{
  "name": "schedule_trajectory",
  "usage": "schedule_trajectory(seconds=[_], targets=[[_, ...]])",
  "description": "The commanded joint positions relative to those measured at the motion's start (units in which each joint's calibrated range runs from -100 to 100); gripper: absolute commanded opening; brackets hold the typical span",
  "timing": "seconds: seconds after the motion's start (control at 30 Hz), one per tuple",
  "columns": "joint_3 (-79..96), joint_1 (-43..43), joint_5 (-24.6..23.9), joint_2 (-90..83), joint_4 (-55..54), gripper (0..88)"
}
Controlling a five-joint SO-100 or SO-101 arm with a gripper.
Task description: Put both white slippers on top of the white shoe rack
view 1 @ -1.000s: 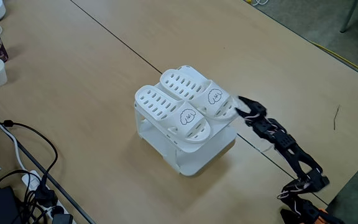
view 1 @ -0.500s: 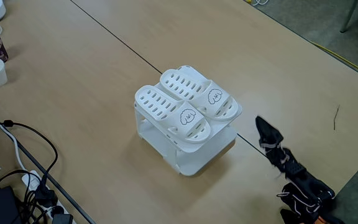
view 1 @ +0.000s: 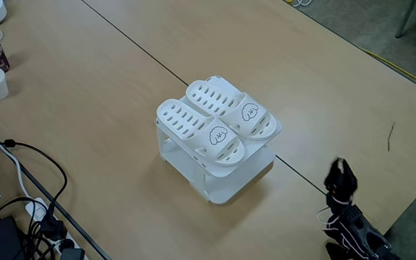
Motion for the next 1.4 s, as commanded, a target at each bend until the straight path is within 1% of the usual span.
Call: schedule_trajectory(seconds=[0.0,0.27,0.33,1.37], targets=[[0.3,-3.1,0.4,-1.5,-13.5,0.7],[0.3,-4.3,0.4,-1.9,-39.1,0.7],[0.3,-4.3,0.4,-2.0,-42.7,0.7],[0.3,-3.6,0.4,-1.8,-42.2,0.7]])
